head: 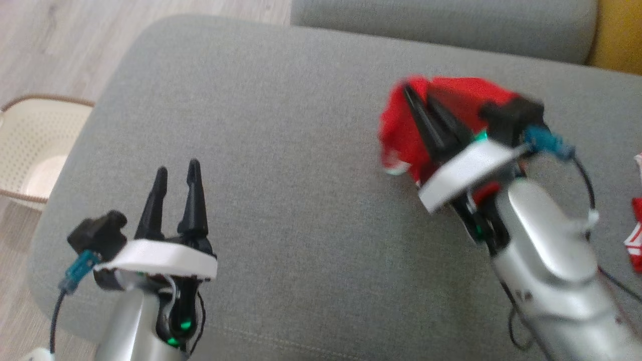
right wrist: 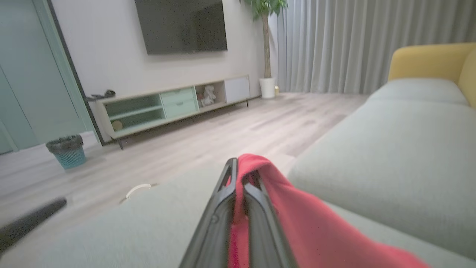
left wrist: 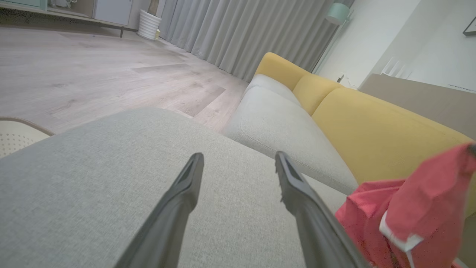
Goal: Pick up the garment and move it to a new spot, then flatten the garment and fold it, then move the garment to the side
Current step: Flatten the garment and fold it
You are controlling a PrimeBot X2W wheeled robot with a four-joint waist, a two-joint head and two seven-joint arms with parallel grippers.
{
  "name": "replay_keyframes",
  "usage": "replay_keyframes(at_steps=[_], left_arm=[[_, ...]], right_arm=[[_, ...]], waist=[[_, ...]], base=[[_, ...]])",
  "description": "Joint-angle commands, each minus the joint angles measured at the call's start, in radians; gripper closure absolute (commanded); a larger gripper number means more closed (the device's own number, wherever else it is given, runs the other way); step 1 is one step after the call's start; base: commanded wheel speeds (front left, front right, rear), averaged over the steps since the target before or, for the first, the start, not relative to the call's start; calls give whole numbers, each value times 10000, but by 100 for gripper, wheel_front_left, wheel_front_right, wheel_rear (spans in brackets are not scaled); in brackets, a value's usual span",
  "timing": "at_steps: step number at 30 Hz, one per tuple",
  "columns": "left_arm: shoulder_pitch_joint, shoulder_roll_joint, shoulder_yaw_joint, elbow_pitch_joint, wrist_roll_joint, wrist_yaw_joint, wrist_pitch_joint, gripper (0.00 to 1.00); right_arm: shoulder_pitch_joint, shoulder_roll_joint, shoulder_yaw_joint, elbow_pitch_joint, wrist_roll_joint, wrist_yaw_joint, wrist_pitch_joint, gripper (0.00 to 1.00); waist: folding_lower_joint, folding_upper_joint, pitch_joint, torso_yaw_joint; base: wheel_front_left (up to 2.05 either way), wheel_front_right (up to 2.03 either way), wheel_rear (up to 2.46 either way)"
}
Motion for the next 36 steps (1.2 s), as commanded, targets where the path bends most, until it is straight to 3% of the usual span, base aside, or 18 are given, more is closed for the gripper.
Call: replay_keyframes(at_steps=[1,7,13,20,23,24,25,26,31,36], left_arm=[[-15,126,318,-174,-37,31,-122,0],[408,126,521,132,284,-23,-122,0],[636,126,745,111,336,-45,-122,0],[492,126,697,40,290,-49,-122,0],[354,126,668,51,300,-50,-122,0],[312,126,661,66,311,-53,-122,0],[273,126,662,78,325,-59,-122,0],[232,126,659,87,339,-68,-122,0],[62,126,724,134,438,-97,-122,0],[-97,126,725,109,419,-133,-122,0]], right_arm=[[-968,295,335,-409,413,65,-15,100],[-2802,967,249,-184,1797,65,-624,100],[-2683,1052,-1308,821,2429,65,-953,100],[-685,227,-2170,1880,3268,65,-285,100],[357,-461,-2267,2583,3287,65,-61,100],[631,-685,-2340,2918,3134,65,-37,82],[819,-873,-2504,3266,2922,65,-122,13],[924,-998,-2748,3628,2697,65,-247,0],[675,-817,-4016,4529,1917,65,-1161,0],[388,-337,-4344,4054,1365,65,-1722,0]], waist=[[0,0,-440,-40],[0,0,-874,-180],[0,0,-919,-384],[0,0,-501,-667],[0,0,-265,-820],[0,0,-200,-874],[0,0,-127,-942],[0,0,-58,-1009],[0,0,106,-1385],[0,0,41,-1648]], base=[[0,0,0],[0,0,0],[0,0,0],[0,0,0],[0,0,0],[0,0,0],[0,0,0],[0,0,0],[0,0,0],[0,0,0]])
